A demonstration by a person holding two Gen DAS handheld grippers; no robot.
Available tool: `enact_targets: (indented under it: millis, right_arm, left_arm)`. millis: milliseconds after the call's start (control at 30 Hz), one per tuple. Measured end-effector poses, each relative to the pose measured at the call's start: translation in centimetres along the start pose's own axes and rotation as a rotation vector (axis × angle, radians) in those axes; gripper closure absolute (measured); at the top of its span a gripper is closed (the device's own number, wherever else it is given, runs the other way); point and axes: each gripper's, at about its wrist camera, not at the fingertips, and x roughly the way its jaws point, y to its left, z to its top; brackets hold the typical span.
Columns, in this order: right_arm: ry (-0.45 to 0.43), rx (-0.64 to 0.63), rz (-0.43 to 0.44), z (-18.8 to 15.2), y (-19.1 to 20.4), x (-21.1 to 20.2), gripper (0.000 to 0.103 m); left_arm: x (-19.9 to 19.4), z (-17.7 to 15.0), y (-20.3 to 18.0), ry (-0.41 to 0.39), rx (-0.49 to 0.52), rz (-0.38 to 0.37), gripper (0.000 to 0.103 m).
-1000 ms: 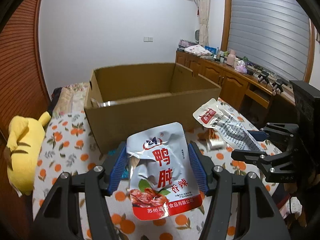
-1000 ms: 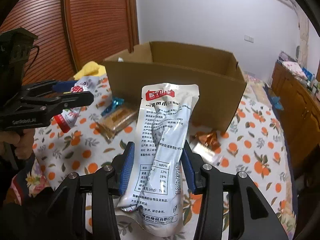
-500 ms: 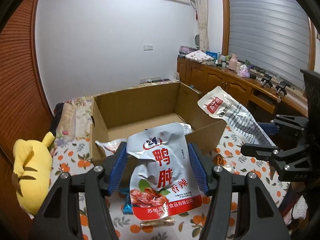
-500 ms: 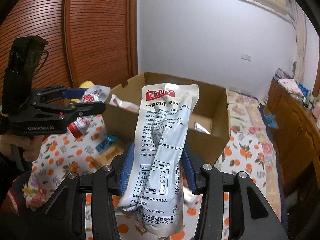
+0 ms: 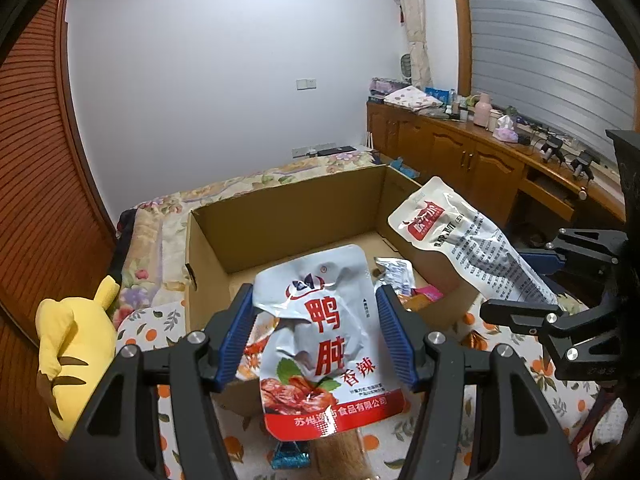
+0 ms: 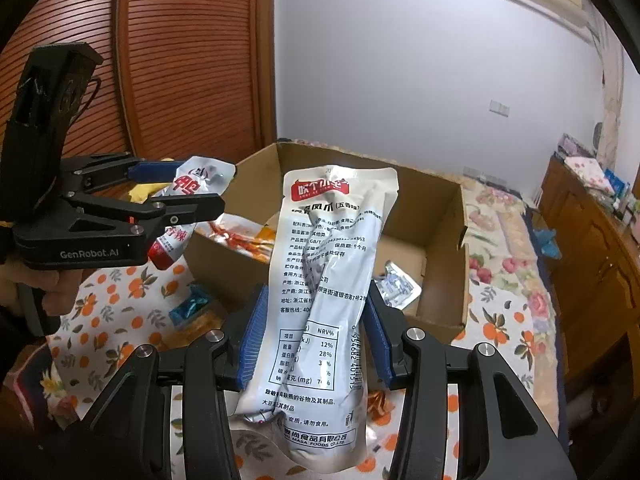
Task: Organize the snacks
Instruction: 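Carry both packs over the box and open both tools to drop them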
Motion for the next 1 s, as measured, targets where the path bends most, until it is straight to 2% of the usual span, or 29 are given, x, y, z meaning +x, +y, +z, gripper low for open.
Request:
enact_targets:
  millis: [300,633,833,1000]
  right_arm:
    - [0.055,0.018,-0.036,2.3,-1.8,3.2,0.057]
    - [0.108,0.068,-0.014,3.7,-3.5,6.1,0.056]
    - [0.126,0.107,-0.028,4.1,-4.3,7.5,0.054]
    - [0.151,0.122,-0.021,4.4,-4.5,8.8,0.049]
  left_arm:
    - [2.2,0.9,0.8,0.009,-0.013,0.023,0.042]
    - [4.0,0.9,1.8,0.029,-0.051,0.044,0.040]
    - [4.8,1.4,2.1,0.025,-0.058,0.058,0.037]
    - [4.9,1.3,2.3,0.033,-0.057,0.040,0.035]
